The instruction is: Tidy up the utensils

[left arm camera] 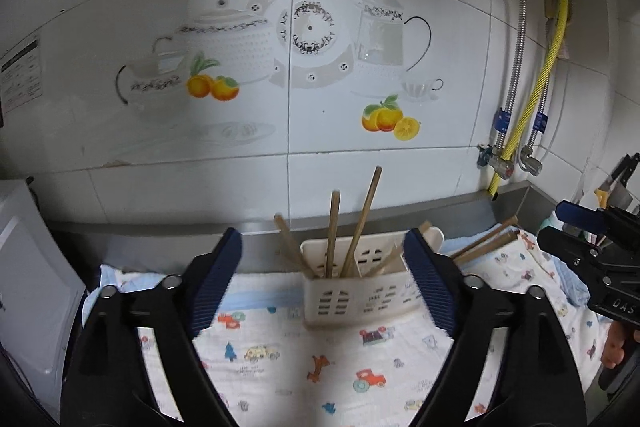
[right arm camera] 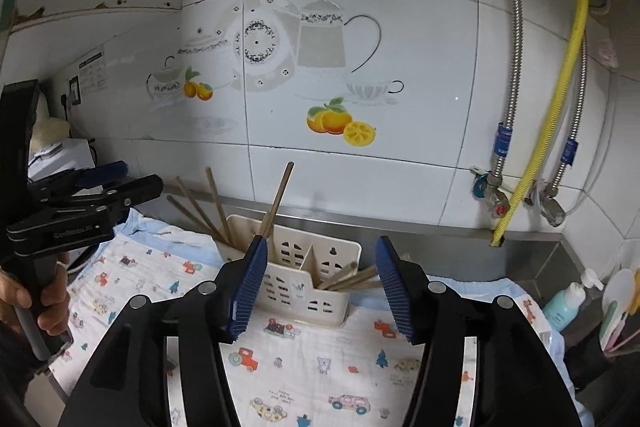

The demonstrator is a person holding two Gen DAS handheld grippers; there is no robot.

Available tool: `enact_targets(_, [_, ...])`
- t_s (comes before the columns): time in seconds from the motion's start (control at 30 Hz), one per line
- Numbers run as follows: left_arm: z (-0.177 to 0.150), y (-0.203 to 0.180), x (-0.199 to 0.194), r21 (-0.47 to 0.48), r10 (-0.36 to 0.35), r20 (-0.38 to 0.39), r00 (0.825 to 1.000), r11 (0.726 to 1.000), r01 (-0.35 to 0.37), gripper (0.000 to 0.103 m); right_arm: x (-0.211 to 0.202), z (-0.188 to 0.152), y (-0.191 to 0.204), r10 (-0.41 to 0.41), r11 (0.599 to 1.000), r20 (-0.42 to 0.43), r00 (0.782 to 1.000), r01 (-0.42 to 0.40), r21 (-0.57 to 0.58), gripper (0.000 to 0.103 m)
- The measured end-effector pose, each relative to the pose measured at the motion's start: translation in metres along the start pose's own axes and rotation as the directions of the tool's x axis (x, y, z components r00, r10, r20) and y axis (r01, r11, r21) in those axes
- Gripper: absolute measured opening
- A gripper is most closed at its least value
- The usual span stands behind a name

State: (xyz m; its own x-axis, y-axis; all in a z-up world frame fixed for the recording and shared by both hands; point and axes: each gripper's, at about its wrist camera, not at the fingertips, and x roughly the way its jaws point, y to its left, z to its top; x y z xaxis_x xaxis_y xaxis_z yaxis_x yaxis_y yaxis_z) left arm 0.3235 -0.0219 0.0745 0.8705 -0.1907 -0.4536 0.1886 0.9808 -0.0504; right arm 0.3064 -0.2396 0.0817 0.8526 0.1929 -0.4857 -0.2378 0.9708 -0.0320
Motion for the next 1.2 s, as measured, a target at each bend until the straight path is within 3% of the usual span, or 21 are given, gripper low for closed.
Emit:
enact_targets(0.23, [-0.022,0.003,-0.029,-0.001,0.024,0.014,1.000,1.000,-0.024,0.094,-0.021,-0.021,0.011,-0.010,1.000,0.010,1.000,0.010,0.011,0.072])
enact_targets(0.53, [-0.049,0.009,-0.060,-0.015,0.073,0.003,0.997,0.997,-0.073,0.098,-0.044,-0.049,0.022,-0.040,0.999,0.001,0.999,0.040,0.032,0.082])
enact_targets(0.77, [-0.071,0.008,-0.077,0.003,0.106,-0.012,0.994,0.994,-0.106,0.098,-0.065,-0.064,0.037,-0.065,0.997,0.014,0.998,0.064,0.034,0.086])
enact_targets(1.2, [-0.113,0.016,-0.105,-0.054,0.085,-0.064,0.994,0.995,-0.089,0.098,-0.087,-0.101,0.052,-0.062,0.995,-0.004,0.998,0.062,0.077,0.089])
